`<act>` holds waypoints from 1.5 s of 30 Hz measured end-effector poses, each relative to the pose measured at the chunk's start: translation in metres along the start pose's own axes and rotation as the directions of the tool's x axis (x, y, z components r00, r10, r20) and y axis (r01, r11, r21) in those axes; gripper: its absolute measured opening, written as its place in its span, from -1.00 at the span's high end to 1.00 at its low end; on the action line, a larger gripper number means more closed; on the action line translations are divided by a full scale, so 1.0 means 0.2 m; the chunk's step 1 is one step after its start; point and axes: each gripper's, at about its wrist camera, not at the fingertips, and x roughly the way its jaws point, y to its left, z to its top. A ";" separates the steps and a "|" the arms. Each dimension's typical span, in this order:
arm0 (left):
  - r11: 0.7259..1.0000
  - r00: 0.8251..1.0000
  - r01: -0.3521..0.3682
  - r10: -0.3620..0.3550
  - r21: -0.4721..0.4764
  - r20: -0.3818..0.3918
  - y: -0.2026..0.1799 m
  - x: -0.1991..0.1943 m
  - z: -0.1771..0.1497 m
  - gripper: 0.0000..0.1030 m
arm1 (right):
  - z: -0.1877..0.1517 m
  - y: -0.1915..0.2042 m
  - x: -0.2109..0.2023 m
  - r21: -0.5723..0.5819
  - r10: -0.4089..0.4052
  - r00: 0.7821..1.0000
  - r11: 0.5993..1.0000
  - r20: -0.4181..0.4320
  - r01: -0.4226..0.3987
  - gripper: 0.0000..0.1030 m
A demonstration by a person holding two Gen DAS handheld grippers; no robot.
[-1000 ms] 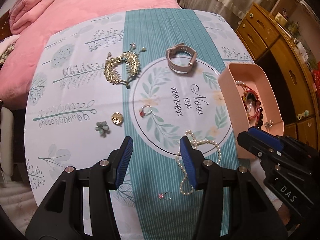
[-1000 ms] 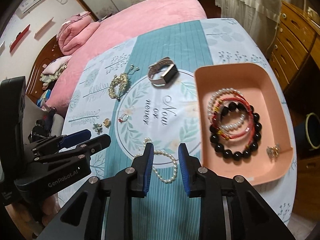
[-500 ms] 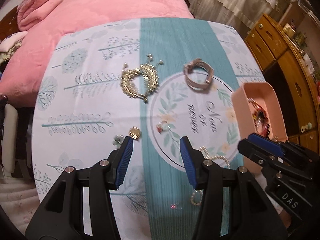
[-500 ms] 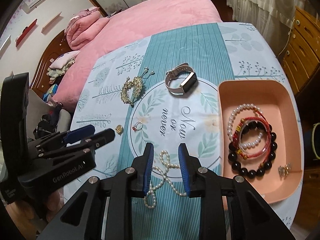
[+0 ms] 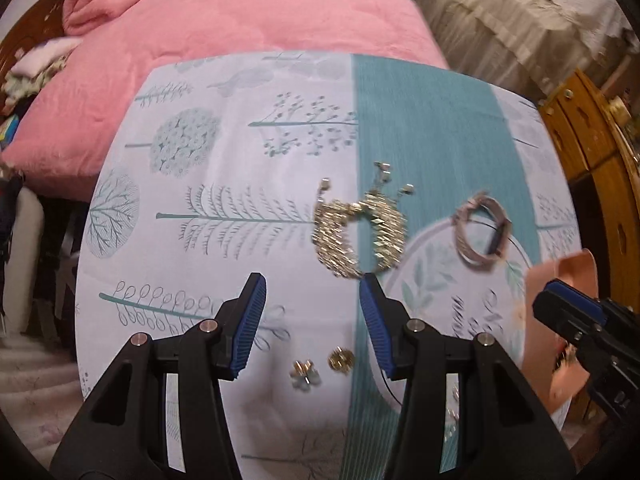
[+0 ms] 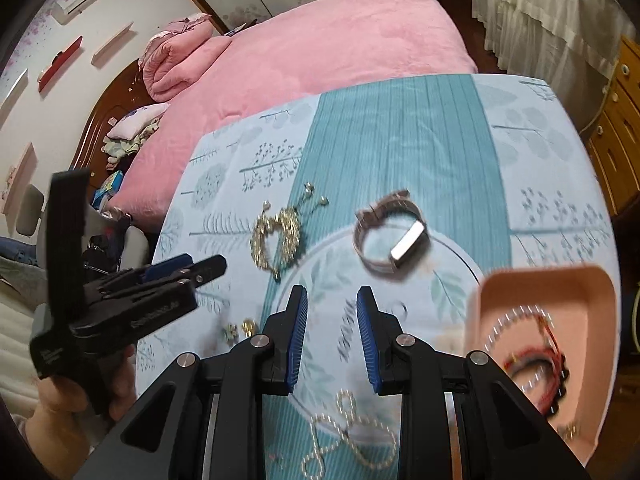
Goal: Organize jewelry
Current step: 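Move both tools toward the gold hair comb and the pink-strap watch, then grasp the gold leaf hair comb with the left tool while the right tool grasps the pink watch strap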
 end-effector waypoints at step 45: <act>0.995 0.998 -0.057 0.060 0.078 -0.035 -0.46 0.38 0.18 0.33 | 0.33 -0.25 0.33 0.030 -0.116 0.993 0.993 -0.029 0.117 0.89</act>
